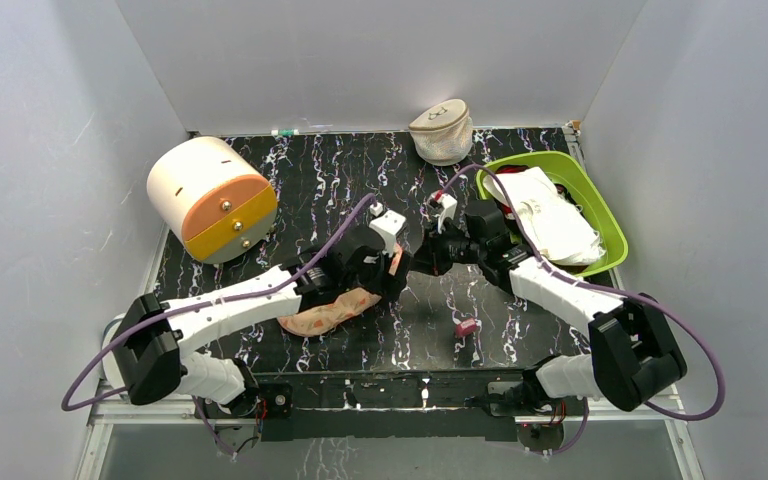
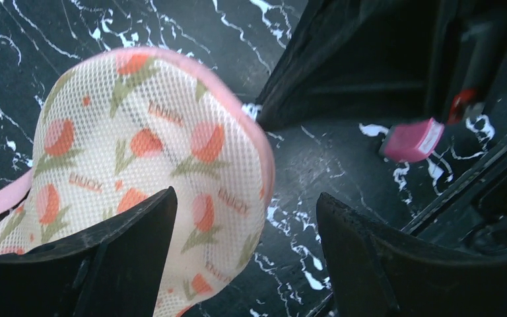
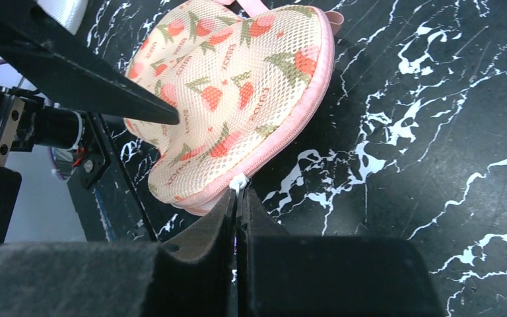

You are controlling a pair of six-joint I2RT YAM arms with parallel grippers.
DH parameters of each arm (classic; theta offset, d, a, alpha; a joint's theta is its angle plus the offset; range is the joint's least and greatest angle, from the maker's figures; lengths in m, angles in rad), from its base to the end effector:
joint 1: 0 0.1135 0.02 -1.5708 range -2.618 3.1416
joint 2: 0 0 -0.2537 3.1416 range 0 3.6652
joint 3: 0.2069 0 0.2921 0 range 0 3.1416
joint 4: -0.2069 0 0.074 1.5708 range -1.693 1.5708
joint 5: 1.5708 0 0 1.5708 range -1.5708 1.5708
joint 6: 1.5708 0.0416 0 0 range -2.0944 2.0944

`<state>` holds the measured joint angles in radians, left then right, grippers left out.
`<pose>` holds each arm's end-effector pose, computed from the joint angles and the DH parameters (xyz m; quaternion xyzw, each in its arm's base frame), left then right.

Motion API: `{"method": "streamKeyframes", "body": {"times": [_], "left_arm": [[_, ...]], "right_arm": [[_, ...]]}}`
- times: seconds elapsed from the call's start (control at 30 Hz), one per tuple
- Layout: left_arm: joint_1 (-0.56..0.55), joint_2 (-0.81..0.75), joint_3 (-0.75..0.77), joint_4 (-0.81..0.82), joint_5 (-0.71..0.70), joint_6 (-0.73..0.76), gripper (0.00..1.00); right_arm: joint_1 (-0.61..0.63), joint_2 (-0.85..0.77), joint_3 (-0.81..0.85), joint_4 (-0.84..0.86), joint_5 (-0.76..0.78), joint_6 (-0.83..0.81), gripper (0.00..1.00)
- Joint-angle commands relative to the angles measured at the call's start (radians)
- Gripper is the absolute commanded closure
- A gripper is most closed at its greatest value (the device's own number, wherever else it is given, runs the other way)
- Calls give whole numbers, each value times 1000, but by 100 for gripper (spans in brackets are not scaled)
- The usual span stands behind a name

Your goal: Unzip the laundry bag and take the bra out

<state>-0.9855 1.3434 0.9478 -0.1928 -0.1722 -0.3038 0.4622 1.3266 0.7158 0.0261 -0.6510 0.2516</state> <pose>0.1967 -0.2839 0.2421 0.2555 0.8415 -0.2218 0.4212 0.2721 0.1637 0.1858 -0.2382 0.8141 0.4206 0.3218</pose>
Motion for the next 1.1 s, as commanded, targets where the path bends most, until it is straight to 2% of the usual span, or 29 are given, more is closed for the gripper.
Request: {"method": "streamKeyframes", "body": {"times": [0.0, 0.27, 0.4, 0.5, 0.67, 0.8, 1.07], "left_arm": [[3, 43, 73, -39, 5, -55, 27], [4, 129, 123, -78, -49, -47, 51], [4, 135, 130, -100, -79, -9, 68], [4, 132, 137, -121, -94, 38, 77], [3, 104, 129, -127, -97, 132, 83], [4, 71, 105, -123, -83, 189, 86], [4, 80, 84, -121, -3, 215, 93]], "right_arm": [[24, -51, -12, 52, 0, 36, 100], [46, -60, -21, 45, 3, 32, 100], [46, -58, -19, 38, 20, 23, 100], [43, -57, -19, 40, 60, 24, 100], [2, -23, -15, 59, 73, 37, 100], [-74, 15, -25, 105, 20, 66, 100], [-128, 77, -21, 147, 2, 73, 100]]}}
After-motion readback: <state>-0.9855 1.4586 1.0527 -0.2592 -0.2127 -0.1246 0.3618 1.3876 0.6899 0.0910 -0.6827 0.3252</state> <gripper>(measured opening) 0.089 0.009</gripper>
